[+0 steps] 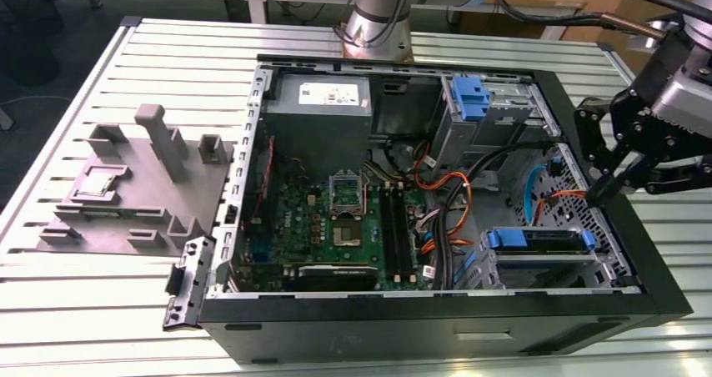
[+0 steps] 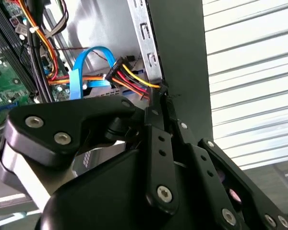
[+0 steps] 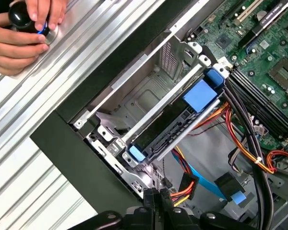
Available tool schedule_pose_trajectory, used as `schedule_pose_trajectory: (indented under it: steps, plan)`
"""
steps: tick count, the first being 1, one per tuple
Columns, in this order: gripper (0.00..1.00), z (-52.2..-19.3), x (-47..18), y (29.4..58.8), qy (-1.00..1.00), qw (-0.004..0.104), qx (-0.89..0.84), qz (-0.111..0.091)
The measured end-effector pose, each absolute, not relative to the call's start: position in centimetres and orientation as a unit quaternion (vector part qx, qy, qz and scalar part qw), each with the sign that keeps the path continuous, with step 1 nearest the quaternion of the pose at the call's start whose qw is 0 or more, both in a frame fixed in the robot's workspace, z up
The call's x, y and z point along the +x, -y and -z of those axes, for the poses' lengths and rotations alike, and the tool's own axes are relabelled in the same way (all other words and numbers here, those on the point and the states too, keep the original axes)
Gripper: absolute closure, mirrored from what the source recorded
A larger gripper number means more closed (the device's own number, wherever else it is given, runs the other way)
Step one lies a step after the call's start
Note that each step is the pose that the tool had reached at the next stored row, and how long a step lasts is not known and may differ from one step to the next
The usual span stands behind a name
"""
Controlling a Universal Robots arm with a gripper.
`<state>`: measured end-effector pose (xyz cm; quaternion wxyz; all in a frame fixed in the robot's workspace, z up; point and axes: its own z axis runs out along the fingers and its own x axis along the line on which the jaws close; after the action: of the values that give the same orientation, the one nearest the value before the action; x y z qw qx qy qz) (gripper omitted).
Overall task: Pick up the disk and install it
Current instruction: 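Insert the first disk wire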
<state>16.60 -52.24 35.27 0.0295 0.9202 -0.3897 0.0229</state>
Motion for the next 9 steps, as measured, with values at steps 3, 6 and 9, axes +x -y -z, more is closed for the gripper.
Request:
schedule_pose_trajectory:
  steps: [3, 6, 9]
  plan:
    - [0.83, -35.78, 16.59, 52.22, 0.386, 0.033, 0.922, -0.024]
    - [0.83, -36.02, 16.59, 52.22, 0.386, 0.036, 0.922, -0.026]
    - [0.83, -36.03, 16.59, 52.23, 0.385, 0.036, 0.922, -0.026]
